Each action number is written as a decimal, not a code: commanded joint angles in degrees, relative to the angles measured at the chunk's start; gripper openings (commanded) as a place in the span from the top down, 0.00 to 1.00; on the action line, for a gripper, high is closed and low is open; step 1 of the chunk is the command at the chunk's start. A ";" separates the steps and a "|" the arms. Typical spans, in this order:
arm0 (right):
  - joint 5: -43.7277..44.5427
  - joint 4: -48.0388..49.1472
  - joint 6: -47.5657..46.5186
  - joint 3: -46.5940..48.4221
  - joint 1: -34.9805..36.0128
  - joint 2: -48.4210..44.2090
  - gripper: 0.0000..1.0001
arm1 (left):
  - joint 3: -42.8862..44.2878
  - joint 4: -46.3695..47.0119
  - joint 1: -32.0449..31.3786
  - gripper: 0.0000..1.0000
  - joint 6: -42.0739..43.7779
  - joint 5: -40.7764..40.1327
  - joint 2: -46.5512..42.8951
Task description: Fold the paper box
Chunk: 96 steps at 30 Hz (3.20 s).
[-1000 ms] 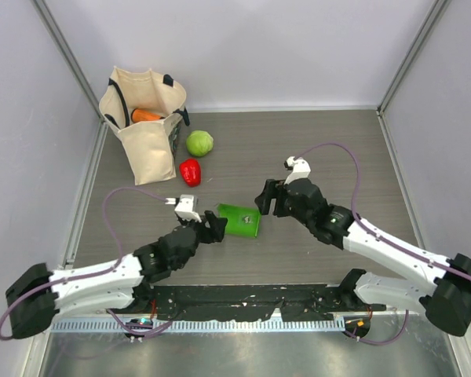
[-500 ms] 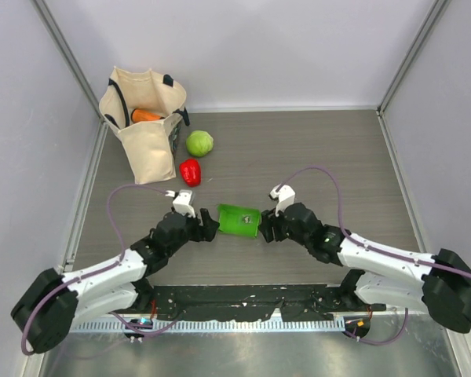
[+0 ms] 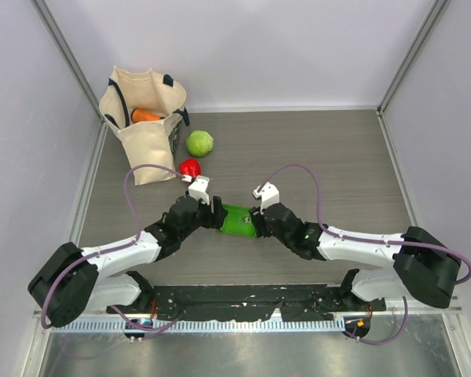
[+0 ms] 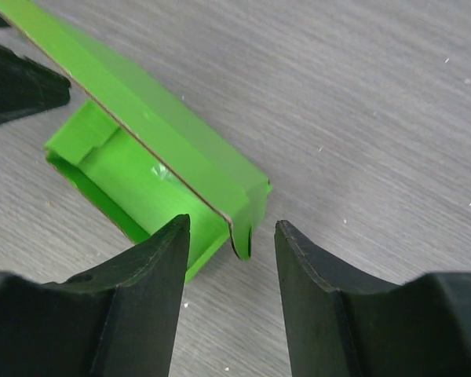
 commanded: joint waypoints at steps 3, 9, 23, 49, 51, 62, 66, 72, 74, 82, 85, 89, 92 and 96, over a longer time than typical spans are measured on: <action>6.91 1.53 -0.71 4.52 1.05 0.84 0.58 | 3.45 1.15 0.23 0.44 4.26 -0.70 2.74; 9.11 1.00 -0.45 4.96 2.37 1.71 0.70 | 4.33 1.15 0.23 0.60 4.70 0.19 3.71; 19.29 1.80 -0.36 11.81 5.36 10.41 0.99 | 9.08 -0.26 0.05 1.00 5.14 -0.60 7.57; 38.46 -0.68 23.11 16.05 7.12 20.09 0.99 | 7.15 7.56 -5.30 1.00 -6.99 -9.66 13.28; 38.64 0.29 23.37 14.90 7.21 19.65 0.99 | 6.36 7.74 -6.19 1.00 -7.08 -10.79 13.64; 40.14 -1.79 33.20 13.92 8.17 19.56 0.99 | 3.54 8.79 -10.50 1.00 -7.69 -15.37 14.25; 40.75 -7.35 37.87 17.27 8.79 20.96 0.99 | 3.19 9.06 -10.93 1.00 -7.96 -15.46 14.69; 42.50 -3.77 36.83 14.99 9.31 21.76 0.99 | 2.49 9.58 -11.46 1.00 -7.69 -15.98 15.13; 42.77 -0.95 36.03 11.31 9.40 21.41 0.99 | 1.70 10.37 -12.07 1.00 -7.69 -16.25 15.31; 44.16 15.85 29.35 2.77 11.42 23.07 0.99 | -0.32 12.39 -15.41 1.00 -7.43 -20.72 17.24; 45.49 16.56 28.12 2.41 12.65 22.81 0.99 | -1.29 12.57 -16.38 1.00 -7.26 -22.75 17.16; 45.06 9.37 29.35 4.26 12.92 20.53 0.87 | -2.00 12.57 -17.26 1.00 -6.73 -25.03 16.45; 43.48 4.27 29.52 4.26 13.01 18.07 0.63 | -2.17 12.40 -17.70 1.00 -6.29 -26.44 16.36; 42.24 -5.58 31.28 4.35 14.59 14.38 0.46 | -2.35 12.57 -18.76 1.00 -6.29 -28.55 16.89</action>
